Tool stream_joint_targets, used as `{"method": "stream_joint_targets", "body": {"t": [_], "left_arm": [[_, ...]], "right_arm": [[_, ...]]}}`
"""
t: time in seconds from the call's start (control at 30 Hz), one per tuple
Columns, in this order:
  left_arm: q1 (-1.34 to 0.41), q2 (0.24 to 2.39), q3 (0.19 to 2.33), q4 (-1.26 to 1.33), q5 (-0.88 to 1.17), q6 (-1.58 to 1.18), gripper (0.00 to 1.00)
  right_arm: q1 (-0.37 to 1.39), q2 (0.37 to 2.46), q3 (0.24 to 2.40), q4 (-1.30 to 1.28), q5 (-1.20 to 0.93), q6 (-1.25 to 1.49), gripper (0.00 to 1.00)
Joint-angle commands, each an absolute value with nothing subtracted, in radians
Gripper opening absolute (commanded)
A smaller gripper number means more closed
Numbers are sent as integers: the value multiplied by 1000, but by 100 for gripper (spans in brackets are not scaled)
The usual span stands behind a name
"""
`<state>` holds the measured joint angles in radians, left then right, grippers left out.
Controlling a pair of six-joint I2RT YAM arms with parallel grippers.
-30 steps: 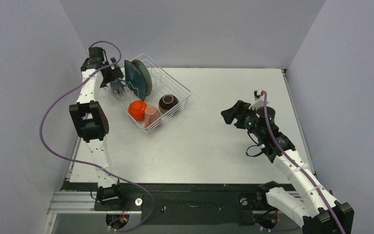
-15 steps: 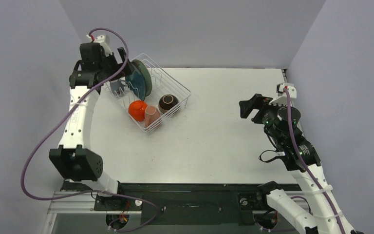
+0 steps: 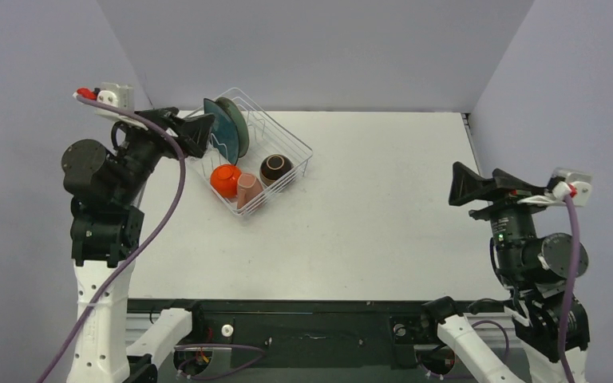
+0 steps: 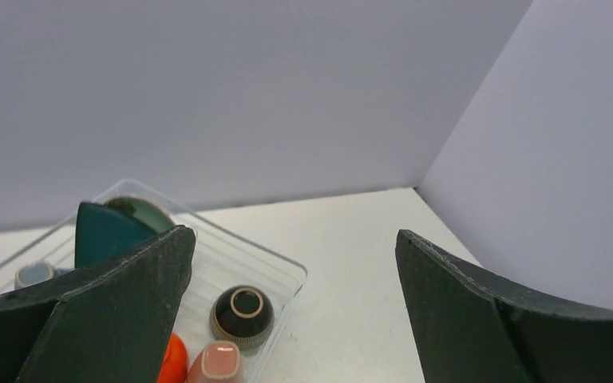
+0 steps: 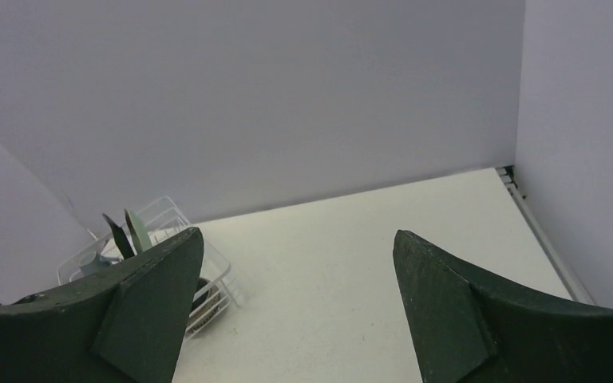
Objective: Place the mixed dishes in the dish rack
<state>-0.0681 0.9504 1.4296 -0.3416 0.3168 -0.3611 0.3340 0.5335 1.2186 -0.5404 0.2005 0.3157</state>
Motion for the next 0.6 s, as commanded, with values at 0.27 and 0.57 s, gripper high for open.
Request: {"method": "stream_joint_targets", "body": {"t": [0.27,0.57], "left_arm": [[-120,913,1484,-227,284,-343,96],[-155,900,1506,-253,253,-306,96]], "right_arm": [[328,489,1336,-618,386,321,84],[329,453,1291,-602,361,337,84]]}}
